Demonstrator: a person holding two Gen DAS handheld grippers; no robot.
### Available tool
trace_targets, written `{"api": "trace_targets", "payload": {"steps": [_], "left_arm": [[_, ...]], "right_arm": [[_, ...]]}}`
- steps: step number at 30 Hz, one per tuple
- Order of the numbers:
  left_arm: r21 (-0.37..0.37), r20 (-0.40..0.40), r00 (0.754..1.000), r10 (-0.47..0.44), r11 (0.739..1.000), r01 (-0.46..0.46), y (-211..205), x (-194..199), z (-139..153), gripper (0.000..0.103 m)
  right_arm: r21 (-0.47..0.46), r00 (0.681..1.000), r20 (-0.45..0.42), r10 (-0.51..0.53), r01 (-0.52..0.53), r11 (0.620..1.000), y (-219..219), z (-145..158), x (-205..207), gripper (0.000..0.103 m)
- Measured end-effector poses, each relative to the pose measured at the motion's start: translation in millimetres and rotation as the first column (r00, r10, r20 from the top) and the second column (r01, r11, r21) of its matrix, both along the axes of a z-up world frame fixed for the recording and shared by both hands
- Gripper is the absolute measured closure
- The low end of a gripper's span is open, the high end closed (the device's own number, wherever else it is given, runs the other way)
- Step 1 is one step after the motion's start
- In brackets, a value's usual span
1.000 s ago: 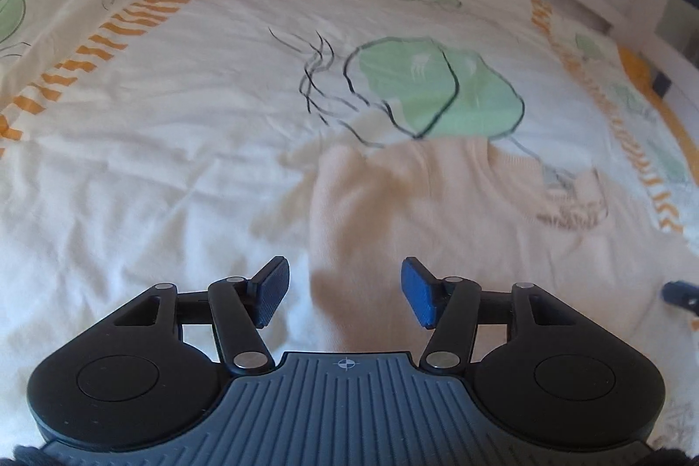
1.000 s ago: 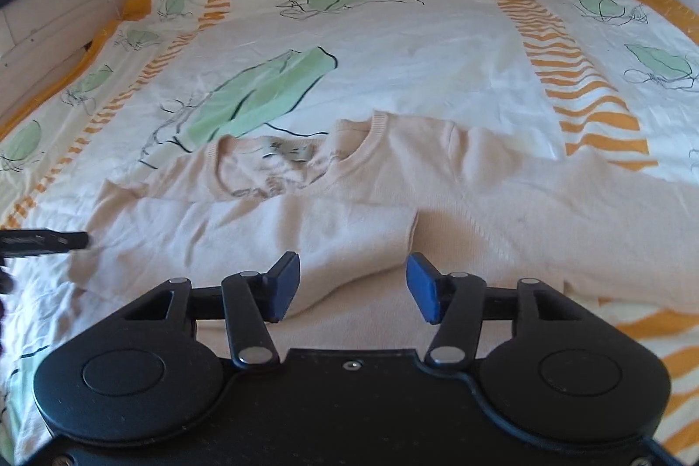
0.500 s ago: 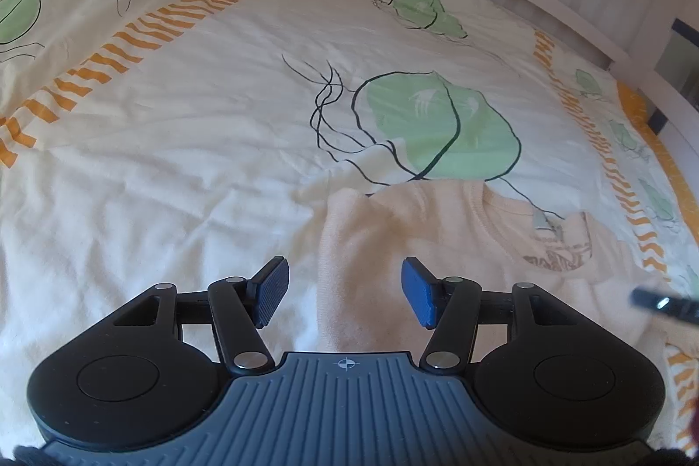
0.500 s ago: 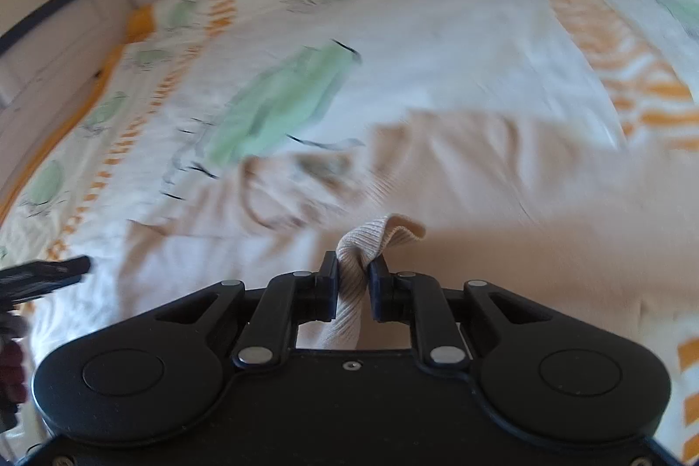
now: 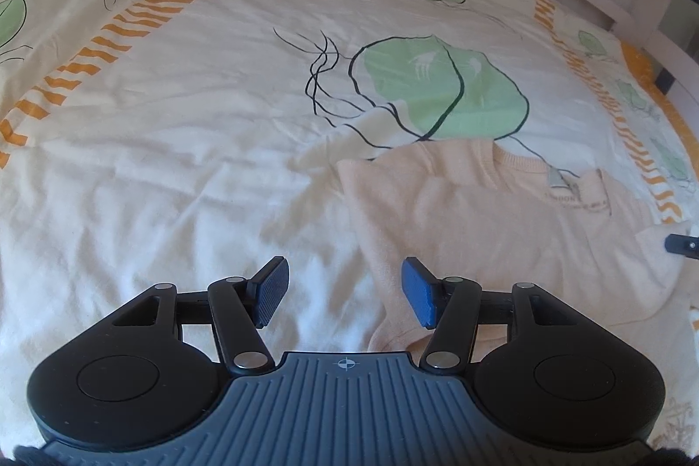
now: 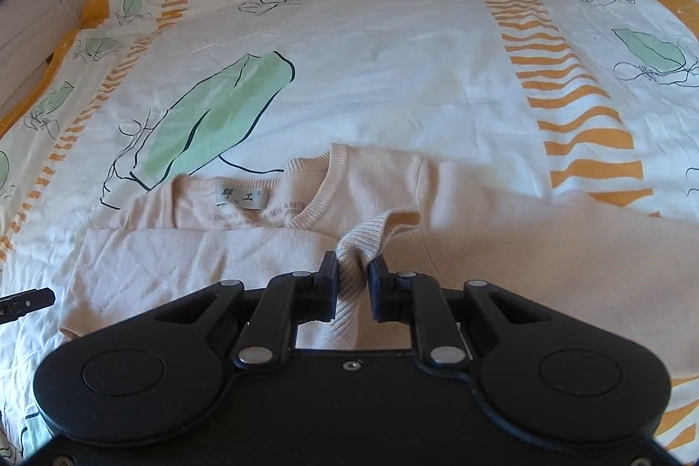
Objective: Fold small clothes
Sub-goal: 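Grasp the cuff with the right gripper and lay it across the body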
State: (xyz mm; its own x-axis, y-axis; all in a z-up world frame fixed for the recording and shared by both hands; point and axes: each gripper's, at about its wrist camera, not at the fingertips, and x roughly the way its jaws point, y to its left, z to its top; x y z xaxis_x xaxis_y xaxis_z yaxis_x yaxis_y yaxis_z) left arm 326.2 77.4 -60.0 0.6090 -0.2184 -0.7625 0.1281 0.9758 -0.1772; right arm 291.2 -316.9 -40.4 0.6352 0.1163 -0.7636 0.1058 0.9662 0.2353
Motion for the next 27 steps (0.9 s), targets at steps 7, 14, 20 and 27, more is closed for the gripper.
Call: {"api": "trace_targets", "payload": {"steps": [7, 14, 20, 27], "left_arm": [[0.012, 0.0, 1.0, -0.025, 1.0, 0.025, -2.5, -2.6, 0.9, 0.047], [0.042, -0.025, 0.996, -0.08, 0.996, 0.081, -15.6, -4.6, -8.6, 0.047], [0.056, -0.073, 0.994, -0.076, 0.995, 0.08, -11.0, -1.2, -23.8, 0.046], [0.11, -0.066, 0.995, -0.069, 0.991, 0.076, -7.1, -4.8, -23.9, 0.044]], "right_arm": [[0.028, 1.0, -0.021, -0.021, 0.021, 0.999, -17.4, 3.6, -9.3, 0.077], [0.022, 0.995, -0.037, -0.088, 0.089, 0.996, -42.0, -0.1, -12.6, 0.072], [0.026, 0.995, -0.058, -0.086, 0.087, 0.996, -47.3, -10.5, -17.9, 0.072], [0.016, 0.996, -0.045, -0.073, 0.074, 0.997, -43.4, -16.4, -26.5, 0.072]]}}
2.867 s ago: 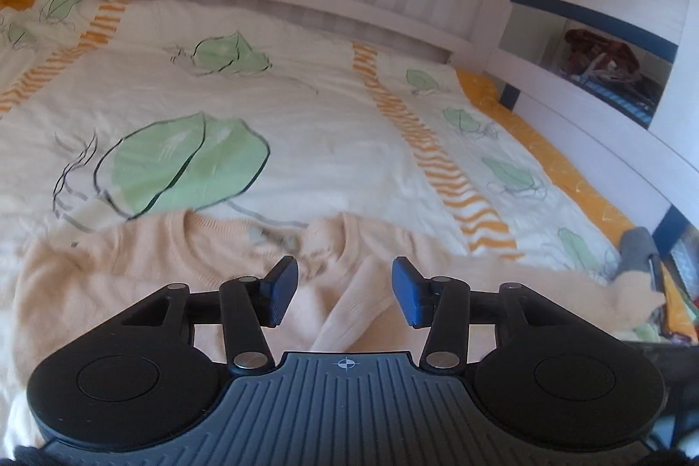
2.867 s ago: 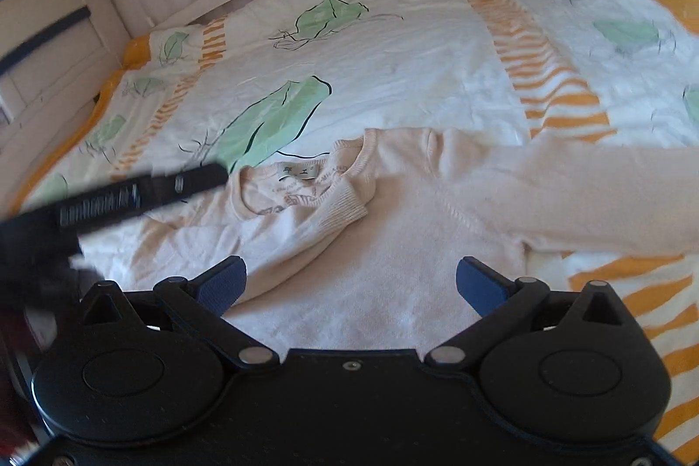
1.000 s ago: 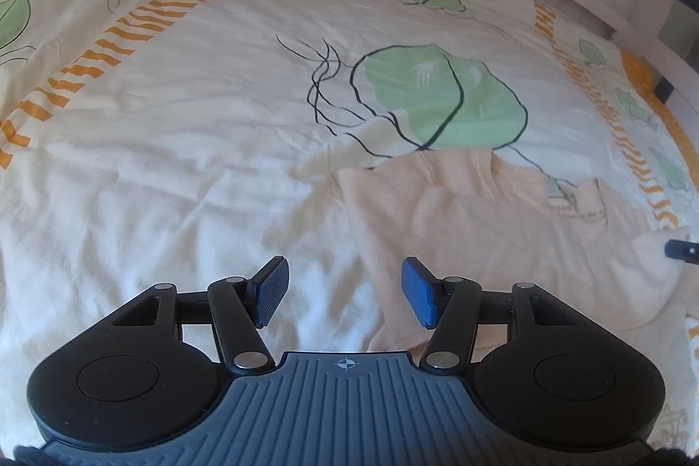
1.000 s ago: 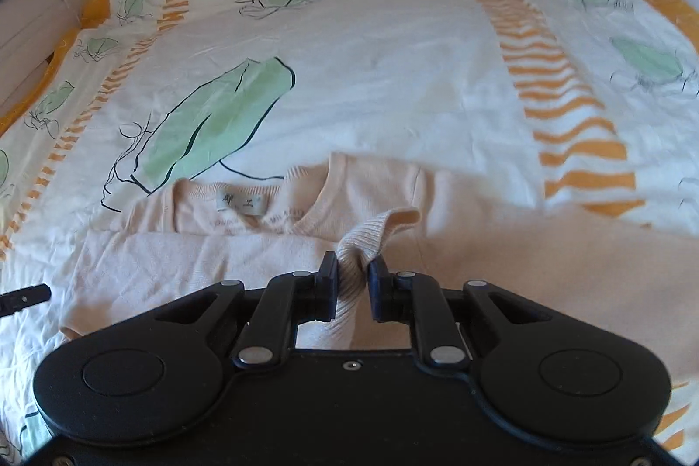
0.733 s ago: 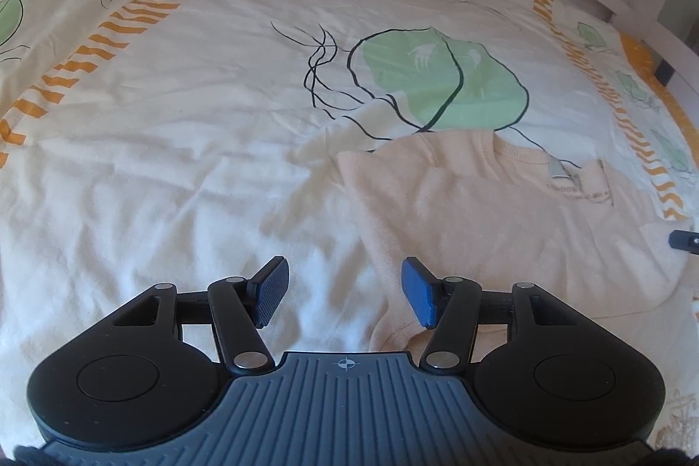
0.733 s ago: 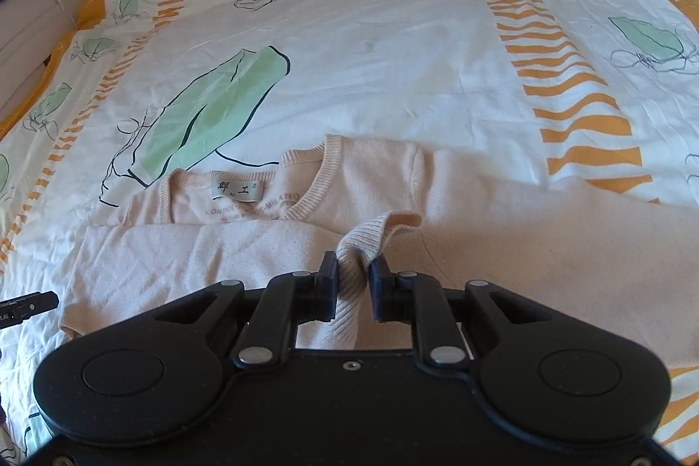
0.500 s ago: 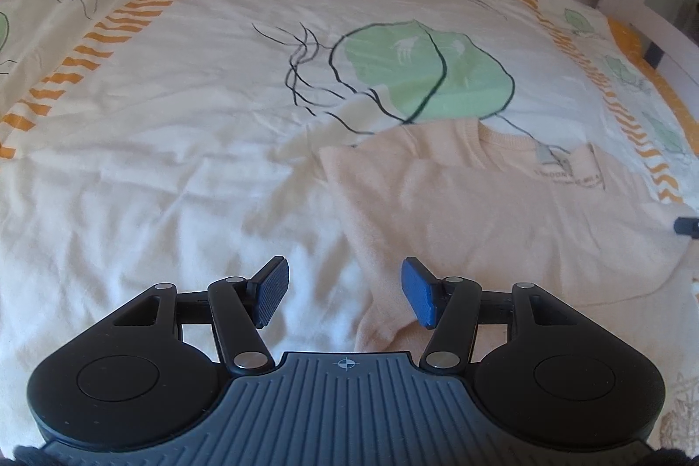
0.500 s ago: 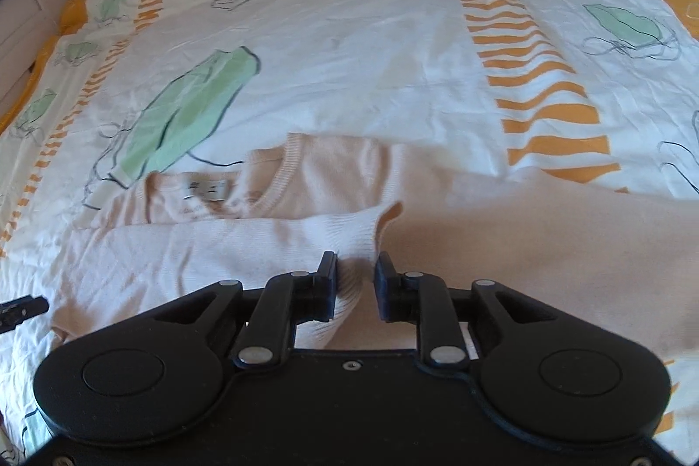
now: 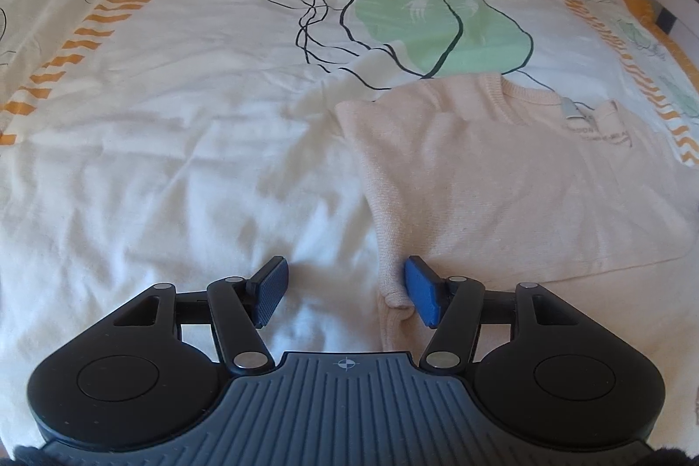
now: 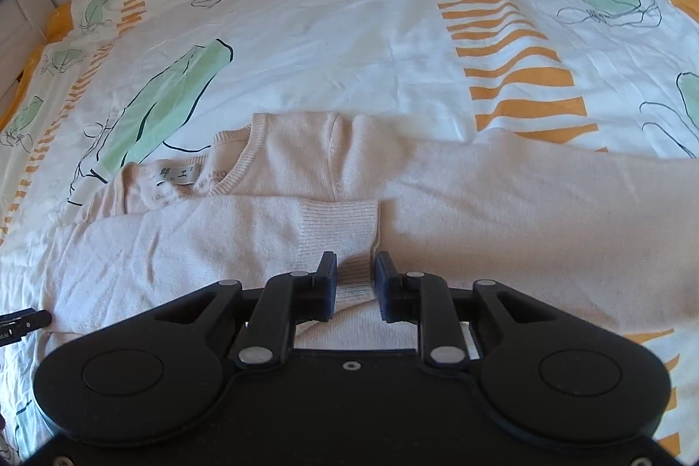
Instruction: Fold small clothes
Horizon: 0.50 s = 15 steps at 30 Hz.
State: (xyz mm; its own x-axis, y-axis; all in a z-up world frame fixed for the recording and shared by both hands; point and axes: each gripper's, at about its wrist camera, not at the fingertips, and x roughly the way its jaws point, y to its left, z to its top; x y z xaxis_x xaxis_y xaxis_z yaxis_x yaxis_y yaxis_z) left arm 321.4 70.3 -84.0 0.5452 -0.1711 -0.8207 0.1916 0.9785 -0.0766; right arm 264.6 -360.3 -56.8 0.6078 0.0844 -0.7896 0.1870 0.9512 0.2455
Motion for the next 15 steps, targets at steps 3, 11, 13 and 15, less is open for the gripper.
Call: {"api": "trace_targets", "payload": {"steps": [3, 11, 13, 15], "left_arm": [[0.002, -0.006, 1.0, 0.001, 1.0, -0.001, 2.6, -0.4, 0.2, 0.044], [-0.086, 0.117, 0.99, 0.081, 0.994, -0.071, 14.4, -5.3, 24.5, 0.045], [-0.093, 0.167, 0.982, 0.086, 0.993, -0.071, 11.1, -3.2, 28.5, 0.045], [-0.083, 0.161, 0.985, 0.059, 0.996, -0.046, 3.2, 0.7, 25.0, 0.045]], "right_arm": [[-0.012, 1.0, 0.02, 0.008, -0.008, 1.0, 3.4, 2.9, -2.5, 0.072], [-0.01, 0.996, 0.086, 0.014, -0.014, 1.0, 12.5, 9.7, -12.8, 0.053], [-0.014, 0.995, 0.099, 0.02, -0.019, 1.0, 17.7, 9.9, -15.6, 0.043], [-0.019, 0.993, 0.108, 0.043, -0.041, 0.999, 24.3, 9.3, -18.6, 0.037]]}}
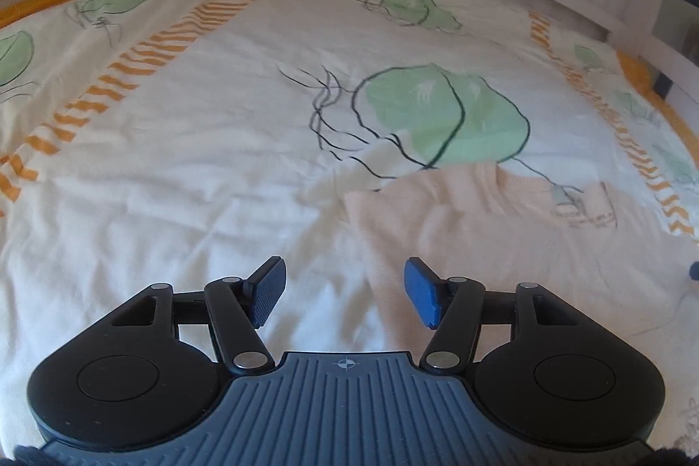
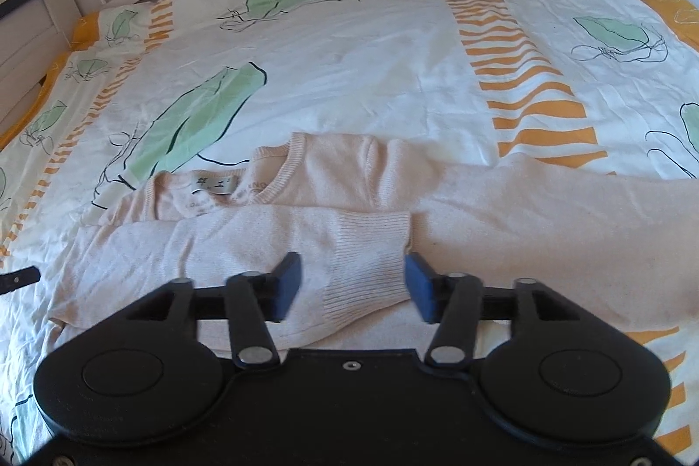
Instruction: Fold small clothes
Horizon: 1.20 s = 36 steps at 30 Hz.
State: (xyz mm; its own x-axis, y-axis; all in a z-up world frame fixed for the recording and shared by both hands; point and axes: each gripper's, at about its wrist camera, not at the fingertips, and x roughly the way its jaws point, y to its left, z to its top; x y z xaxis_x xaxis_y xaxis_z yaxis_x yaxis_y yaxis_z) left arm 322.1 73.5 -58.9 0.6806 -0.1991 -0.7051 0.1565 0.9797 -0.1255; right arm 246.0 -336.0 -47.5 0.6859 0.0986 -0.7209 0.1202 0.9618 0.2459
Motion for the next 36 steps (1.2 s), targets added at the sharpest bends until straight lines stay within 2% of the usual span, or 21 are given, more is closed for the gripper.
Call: {"api": "trace_targets", "payload": {"steps": [2, 5, 7, 9, 12, 13, 15, 17, 18, 20, 22, 25, 32, 35, 36], "left_arm": [[0.006, -0.016, 1.0, -0.022, 1.0, 0.022, -7.0, 1.5, -7.0, 0.045], [0.042, -0.055, 0.997, -0.056, 0.997, 0.058, -15.1, 2.7, -19.9, 0.044], [0.093, -0.08, 0.995, -0.055, 0.994, 0.062, -15.7, 3.9, -28.5, 0.042], [0.132, -0.069, 0.997, -0.033, 0.99, 0.042, -11.2, 4.4, -31.6, 0.038], [0.217, -0.033, 0.996, 0.083, 0.973, -0.074, 3.5, 4.3, -28.4, 0.039], [0.209, -0.028, 0.994, 0.108, 0.973, -0.1, 10.5, 2.9, -26.5, 0.039], [0.119, -0.041, 0.99, 0.138, 0.984, -0.132, 25.3, -2.5, -18.8, 0.04], [0.04, -0.036, 0.993, 0.111, 0.993, -0.11, 30.4, -16.6, -8.3, 0.039], [0.029, -0.022, 0.997, 0.08, 0.996, -0.079, 27.5, -25.0, -4.6, 0.038], [0.054, -0.006, 1.0, -0.009, 0.998, 0.009, 13.9, -37.7, -4.0, 0.035], [0.116, -0.04, 0.996, -0.081, 0.99, 0.085, -5.4, -40.2, -14.8, 0.033], [0.145, -0.086, 0.988, -0.128, 0.98, 0.139, -19.9, -40.6, -30.8, 0.033], [0.172, -0.036, 0.998, -0.057, 0.983, 0.062, -21.1, -27.3, -38.1, 0.032], [0.193, 0.009, 0.999, 0.042, 0.98, -0.043, -12.2, -27.9, -39.4, 0.03], [0.184, 0.006, 0.998, 0.068, 0.98, -0.068, -6.8, -28.2, -39.9, 0.025]], "right_arm": [[-0.011, 0.999, -0.006, 0.041, -0.041, 0.999, 7.2, -2.3, -1.9, 0.028], [-0.024, 0.995, -0.026, 0.094, -0.095, 0.995, 17.4, -7.9, -5.9, 0.022], [-0.024, 0.991, -0.043, 0.125, -0.126, 0.992, 23.1, -12.5, -9.0, 0.019], [-0.024, 0.989, -0.049, 0.142, -0.143, 0.989, 26.5, -15.9, -13.5, 0.018], [-0.021, 0.988, -0.046, 0.146, -0.147, 0.989, 26.7, -18.3, -19.5, 0.018], [-0.014, 0.989, -0.043, 0.144, -0.145, 0.989, 25.9, -18.7, -21.2, 0.018], [0.004, 0.99, -0.029, 0.137, -0.137, 0.991, 23.5, -18.7, -23.6, 0.018], [0.016, 0.992, -0.009, 0.128, -0.128, 0.992, 21.7, -18.6, -25.4, 0.018], [0.02, 0.992, -0.002, 0.126, -0.126, 0.992, 21.0, -18.7, -25.9, 0.018], [0.028, 0.992, 0.01, 0.125, -0.125, 0.992, 20.1, -19.9, -26.5, 0.018], [0.031, 0.992, 0.014, 0.126, -0.126, 0.992, 20.0, -20.7, -26.8, 0.018], [0.038, 0.991, 0.03, 0.129, -0.131, 0.991, 19.3, -18.7, -28.9, 0.018], [0.057, 0.988, 0.055, 0.144, -0.147, 0.988, 23.6, -16.6, -27.2, 0.017], [0.037, 0.985, 0.053, 0.166, -0.168, 0.985, 28.3, -17.1, -27.9, 0.017], [0.032, 0.984, 0.054, 0.17, -0.172, 0.985, 28.9, -17.0, -28.1, 0.017]]}}
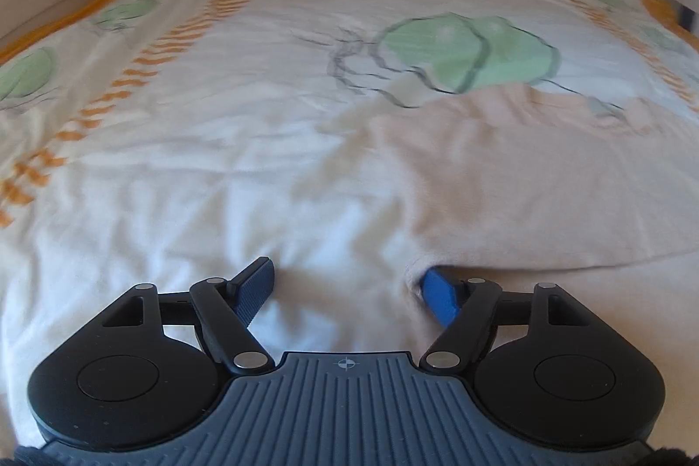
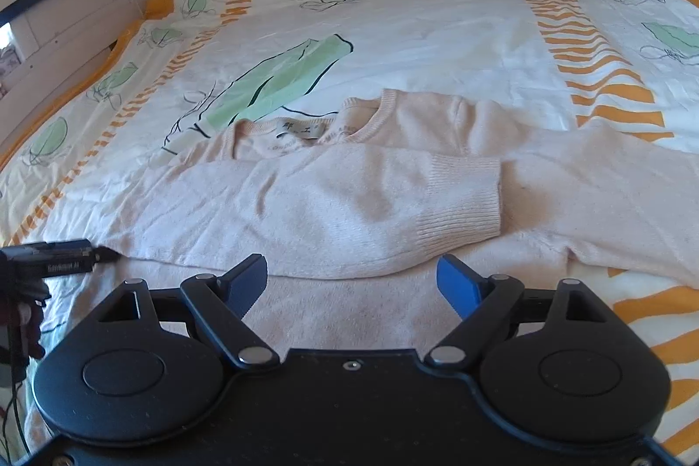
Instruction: Fold small clothes
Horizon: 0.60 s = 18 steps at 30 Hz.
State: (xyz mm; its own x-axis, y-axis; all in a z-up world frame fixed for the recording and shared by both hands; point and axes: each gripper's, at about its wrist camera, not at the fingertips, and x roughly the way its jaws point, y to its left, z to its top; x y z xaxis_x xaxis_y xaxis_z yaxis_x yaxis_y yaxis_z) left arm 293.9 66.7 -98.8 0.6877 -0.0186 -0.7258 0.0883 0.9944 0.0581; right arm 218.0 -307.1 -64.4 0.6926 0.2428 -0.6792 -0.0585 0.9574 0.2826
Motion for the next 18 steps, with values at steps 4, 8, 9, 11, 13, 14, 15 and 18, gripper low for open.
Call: {"api": "trace_targets", "payload": {"steps": [4, 8, 9, 11, 13, 14, 15, 18], "left_arm": [[-0.055, -0.025, 0.999, 0.033, 0.998, -0.034, 11.5, -2.7, 1.6, 0.022], [-0.041, -0.022, 0.999, 0.038, 0.998, -0.039, 12.5, -8.4, 3.7, 0.021], [-0.047, -0.027, 0.999, 0.047, 0.998, -0.048, 14.8, -10.6, 3.9, 0.021], [-0.058, -0.03, 0.997, 0.076, 0.995, -0.077, 19.2, -16.0, 6.4, 0.021], [-0.042, -0.001, 0.992, 0.128, 0.991, -0.128, 23.2, -21.1, 11.8, 0.022], [-0.041, 0.034, 0.988, 0.15, 0.988, -0.149, 25.1, -23.8, 15.9, 0.022], [-0.047, 0.079, 0.983, 0.164, 0.986, -0.161, 26.0, -26.0, 21.0, 0.022], [-0.03, 0.185, 0.976, 0.116, 0.993, -0.112, 15.1, -24.2, 33.8, 0.022]], "right_arm": [[0.017, 1.0, -0.005, -0.002, 0.002, 1.0, -1.2, -1.8, 1.5, 0.016], [0.018, 1.0, -0.008, -0.01, 0.01, 1.0, -3.1, -1.4, 1.4, 0.015], [0.021, 1.0, -0.014, -0.011, 0.012, 1.0, -4.0, -1.7, 1.7, 0.013], [0.033, 1.0, -0.027, -0.017, 0.018, 0.999, -5.3, -3.1, 2.6, 0.007], [0.029, 0.999, -0.042, -0.015, 0.017, 0.999, -4.4, -4.8, 3.1, 0.007], [0.02, 0.999, -0.048, -0.015, 0.016, 1.0, -3.3, -5.4, 3.1, 0.007], [0.012, 0.999, -0.051, -0.014, 0.015, 1.0, -2.1, -5.9, 2.7, 0.006], [0.008, 0.999, -0.053, -0.005, 0.005, 1.0, 1.5, -6.9, 2.0, 0.0]]}}
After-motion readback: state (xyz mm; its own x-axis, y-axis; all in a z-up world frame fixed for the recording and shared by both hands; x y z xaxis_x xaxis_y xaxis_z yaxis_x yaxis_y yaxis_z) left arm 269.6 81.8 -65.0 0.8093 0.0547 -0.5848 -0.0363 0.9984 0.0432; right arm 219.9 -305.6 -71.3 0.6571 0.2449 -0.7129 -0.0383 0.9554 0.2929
